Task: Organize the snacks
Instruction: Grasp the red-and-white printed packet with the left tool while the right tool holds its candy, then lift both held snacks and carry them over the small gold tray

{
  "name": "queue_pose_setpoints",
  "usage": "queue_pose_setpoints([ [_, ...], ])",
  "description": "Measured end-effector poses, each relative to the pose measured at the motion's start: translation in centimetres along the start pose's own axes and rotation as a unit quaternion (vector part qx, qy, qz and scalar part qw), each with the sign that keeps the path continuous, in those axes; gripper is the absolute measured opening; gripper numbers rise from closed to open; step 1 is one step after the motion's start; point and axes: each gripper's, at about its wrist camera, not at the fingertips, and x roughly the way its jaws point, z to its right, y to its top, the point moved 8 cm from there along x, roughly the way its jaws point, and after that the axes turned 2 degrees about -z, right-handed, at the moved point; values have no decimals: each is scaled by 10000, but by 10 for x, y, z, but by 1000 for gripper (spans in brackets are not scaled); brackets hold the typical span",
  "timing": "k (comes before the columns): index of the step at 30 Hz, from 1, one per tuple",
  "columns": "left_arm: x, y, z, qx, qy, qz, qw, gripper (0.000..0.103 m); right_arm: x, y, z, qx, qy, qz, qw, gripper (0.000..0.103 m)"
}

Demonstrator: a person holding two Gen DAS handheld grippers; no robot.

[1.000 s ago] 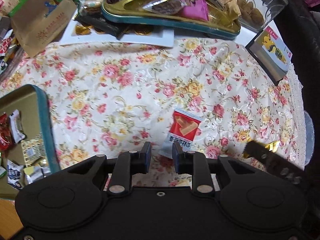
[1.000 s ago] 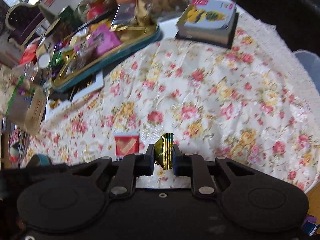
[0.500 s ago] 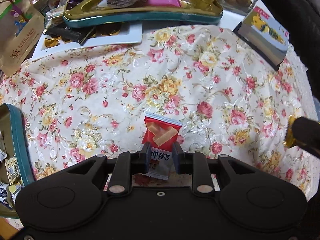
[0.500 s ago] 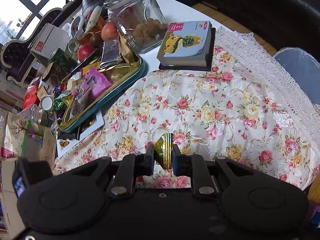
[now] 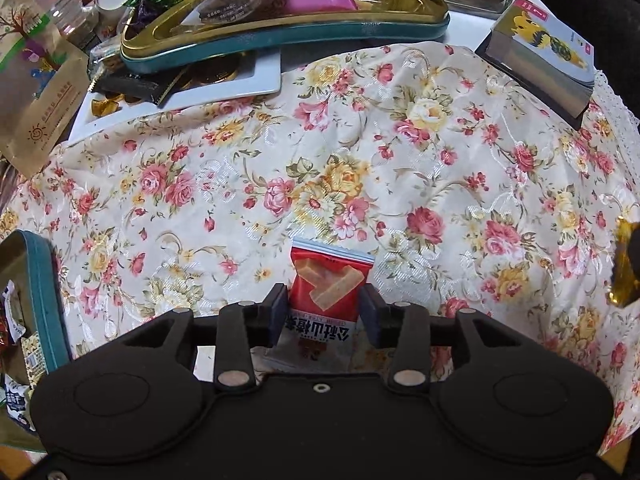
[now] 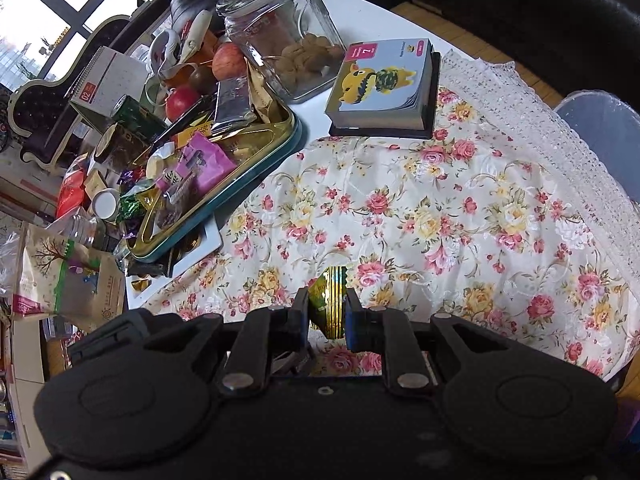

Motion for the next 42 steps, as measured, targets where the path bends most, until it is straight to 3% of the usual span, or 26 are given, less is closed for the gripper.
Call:
queue_pose_setpoints([
  [9,7,5,-4,-296,-242,13,9993,55,-2,3,6,128,-8,31,9999,19],
  [13,6,6,-1,-278,-337,3,9990,46,-1,2,4,95,7,17,10000,19],
  [21,-8,6,-10,-829,-667,-281,9939,44,-3,6,7,170,16,46,9998,19],
  [33,-92,22,-53,-871,-264,427,9949,44,1,4,1,184,-41,24,9998,19],
  [42,-139,16,-141,-1241,452,791,9881,44,13,-6,-23,-53,-92,-84,9999,19],
])
